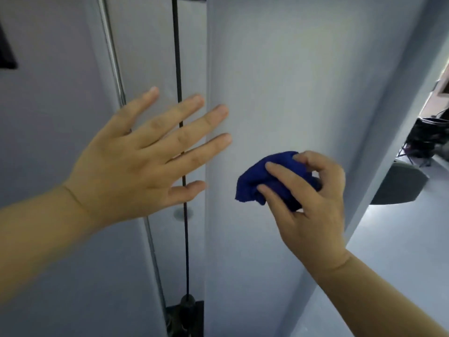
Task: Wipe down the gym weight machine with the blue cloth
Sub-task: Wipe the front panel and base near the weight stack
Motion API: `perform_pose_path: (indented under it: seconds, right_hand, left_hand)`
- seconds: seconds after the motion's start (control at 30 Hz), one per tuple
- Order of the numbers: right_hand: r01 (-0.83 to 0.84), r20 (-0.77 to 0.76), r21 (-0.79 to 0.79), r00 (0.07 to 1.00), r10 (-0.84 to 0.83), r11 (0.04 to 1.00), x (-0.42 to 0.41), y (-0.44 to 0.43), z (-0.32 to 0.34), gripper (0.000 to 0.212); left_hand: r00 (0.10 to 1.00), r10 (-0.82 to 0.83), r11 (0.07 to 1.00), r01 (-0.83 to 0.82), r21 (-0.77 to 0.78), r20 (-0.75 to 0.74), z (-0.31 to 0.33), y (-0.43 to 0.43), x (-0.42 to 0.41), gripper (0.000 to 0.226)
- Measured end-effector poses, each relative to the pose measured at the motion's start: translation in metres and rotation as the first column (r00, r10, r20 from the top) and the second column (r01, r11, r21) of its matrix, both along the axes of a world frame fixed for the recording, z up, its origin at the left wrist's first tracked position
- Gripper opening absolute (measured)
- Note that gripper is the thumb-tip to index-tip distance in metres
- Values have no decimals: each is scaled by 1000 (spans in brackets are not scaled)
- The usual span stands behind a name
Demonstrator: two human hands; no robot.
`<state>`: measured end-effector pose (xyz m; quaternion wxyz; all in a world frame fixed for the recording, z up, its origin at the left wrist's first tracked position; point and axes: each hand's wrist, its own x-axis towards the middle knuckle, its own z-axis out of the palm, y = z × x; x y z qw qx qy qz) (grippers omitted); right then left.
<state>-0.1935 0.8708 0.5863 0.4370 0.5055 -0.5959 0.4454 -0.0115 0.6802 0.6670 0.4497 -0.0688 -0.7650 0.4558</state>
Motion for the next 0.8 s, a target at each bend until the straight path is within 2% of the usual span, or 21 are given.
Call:
perform_pose_path:
  seconds: [0.1, 0.17, 0.23, 0.33, 0.4, 0.47, 0.53, 0.6, 0.63, 0.73, 0.8]
  right_hand:
    - [-9, -79, 100, 997, 17, 995, -1, 3, -69, 28]
    - [-25, -101, 111, 994, 37, 994, -3, 4, -91, 26]
    - [-15, -107, 9, 994, 16, 1000, -8, 2, -81, 26]
    - [1, -3, -253, 1000, -1, 968, -19, -2, -47, 31]
    - [0, 28, -303, 1000, 8, 953, -18, -6, -55, 32]
    - [19, -43, -236, 999, -30, 972, -15, -9, -94, 32]
    - [49, -147, -103, 987, -64, 993, -13, -6, -134, 31]
    - [86, -255, 0, 963, -83, 996, -20, 4, -142, 31]
    - [109, -280, -7, 954, -106, 994, -26, 10, -130, 31]
    - [204, -147, -188, 961, -233, 961, -44, 23, -79, 34]
    - [242, -59, -244, 963, -263, 939, -52, 27, -65, 36]
  left_hand:
    - [999, -35, 999, 35, 27, 3, -22, 2, -7, 75]
    - [1000, -18, 1000, 18, 0, 12, -37, -1, -10, 78]
    - [1000, -16, 1000, 16, -6, -17, -49, -2, -13, 80]
    - [999, -26, 999, 25, -40, -24, -76, -3, -21, 82]
    - [999, -13, 996, 10, -86, -33, -95, -4, -26, 84]
    - [998, -13, 998, 10, -60, -54, -106, -3, -27, 85]
    - [998, -17, 999, 15, -30, -58, -118, 1, -31, 87]
    - [999, -13, 1000, 13, -9, -33, -135, 4, -38, 89]
    - [1000, -14, 1000, 14, 11, -19, -142, 5, -40, 90]
    - [998, -57, 998, 57, 17, -20, -150, 6, -40, 87]
    - [996, -86, 996, 86, -8, -21, -153, 6, -39, 84]
